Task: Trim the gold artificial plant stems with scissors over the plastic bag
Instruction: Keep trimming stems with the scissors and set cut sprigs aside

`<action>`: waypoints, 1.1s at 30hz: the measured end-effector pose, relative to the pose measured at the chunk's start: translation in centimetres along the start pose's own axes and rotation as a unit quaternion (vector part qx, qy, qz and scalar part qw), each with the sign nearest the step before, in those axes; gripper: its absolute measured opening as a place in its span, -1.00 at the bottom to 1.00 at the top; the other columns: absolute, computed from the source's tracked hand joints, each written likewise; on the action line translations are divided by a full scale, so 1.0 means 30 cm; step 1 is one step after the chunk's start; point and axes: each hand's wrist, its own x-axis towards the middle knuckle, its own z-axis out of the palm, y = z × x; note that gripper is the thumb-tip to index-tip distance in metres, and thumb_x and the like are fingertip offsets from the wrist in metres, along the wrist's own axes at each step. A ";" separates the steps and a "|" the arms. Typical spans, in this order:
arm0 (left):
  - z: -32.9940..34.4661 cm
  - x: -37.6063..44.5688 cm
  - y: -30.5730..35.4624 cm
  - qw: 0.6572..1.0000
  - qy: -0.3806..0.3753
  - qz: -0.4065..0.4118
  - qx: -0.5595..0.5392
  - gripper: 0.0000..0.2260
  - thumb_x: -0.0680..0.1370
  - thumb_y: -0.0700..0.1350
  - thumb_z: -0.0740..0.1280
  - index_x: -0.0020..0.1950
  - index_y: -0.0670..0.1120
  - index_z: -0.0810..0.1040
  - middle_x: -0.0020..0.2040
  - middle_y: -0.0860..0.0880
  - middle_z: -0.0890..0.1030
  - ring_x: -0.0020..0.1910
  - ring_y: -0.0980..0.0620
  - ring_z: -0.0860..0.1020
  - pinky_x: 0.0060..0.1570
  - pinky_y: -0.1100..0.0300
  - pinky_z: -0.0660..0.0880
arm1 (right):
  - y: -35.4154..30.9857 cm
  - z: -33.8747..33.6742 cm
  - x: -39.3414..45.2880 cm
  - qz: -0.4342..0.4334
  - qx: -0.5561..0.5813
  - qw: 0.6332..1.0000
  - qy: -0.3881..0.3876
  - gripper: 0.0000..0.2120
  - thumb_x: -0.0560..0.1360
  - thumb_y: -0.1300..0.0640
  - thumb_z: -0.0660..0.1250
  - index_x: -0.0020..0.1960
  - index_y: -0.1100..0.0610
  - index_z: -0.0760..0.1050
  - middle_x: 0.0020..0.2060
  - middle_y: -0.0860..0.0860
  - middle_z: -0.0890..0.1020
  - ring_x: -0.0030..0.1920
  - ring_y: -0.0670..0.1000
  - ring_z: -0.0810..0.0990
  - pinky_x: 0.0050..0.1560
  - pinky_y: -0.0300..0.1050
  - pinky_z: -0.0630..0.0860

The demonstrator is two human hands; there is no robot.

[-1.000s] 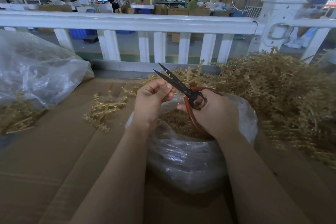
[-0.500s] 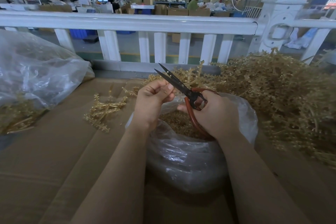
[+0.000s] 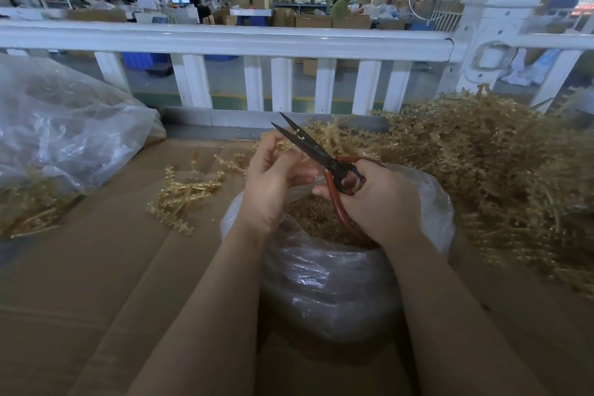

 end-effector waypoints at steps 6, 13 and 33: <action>0.007 -0.009 -0.002 0.999 0.004 0.029 0.027 -0.90 0.65 -0.29 0.21 0.04 -0.12 0.48 -0.26 -0.04 0.69 -0.36 0.03 0.64 -0.30 0.18 0.59 | 0.003 0.002 -0.001 -0.002 0.003 1.000 -0.002 -0.42 0.27 -0.57 0.29 -0.08 -0.09 0.60 -0.32 -0.20 0.61 -0.27 -0.15 0.57 -0.29 -0.27 0.47; 0.001 -0.008 -0.010 0.997 -0.021 0.055 0.046 -0.92 0.68 -0.27 0.19 0.14 -0.24 0.44 -0.23 0.00 0.68 -0.28 0.06 0.65 -0.23 0.21 0.59 | -0.001 0.002 -0.003 -0.002 0.033 0.999 -0.005 -0.50 0.27 -0.58 0.27 -0.11 -0.18 0.53 -0.38 -0.26 0.54 -0.29 -0.18 0.53 -0.31 -0.33 0.38; -0.002 0.001 -0.013 0.995 -0.073 0.060 0.022 -0.94 0.67 -0.26 0.20 0.10 -0.18 0.45 -0.27 0.02 0.65 -0.30 0.06 0.63 -0.19 0.22 0.58 | -0.010 -0.003 -0.003 0.012 0.094 0.995 -0.035 -0.56 0.24 -0.53 0.33 -0.05 -0.27 0.51 -0.35 -0.33 0.55 -0.26 -0.35 0.49 -0.29 -0.43 0.29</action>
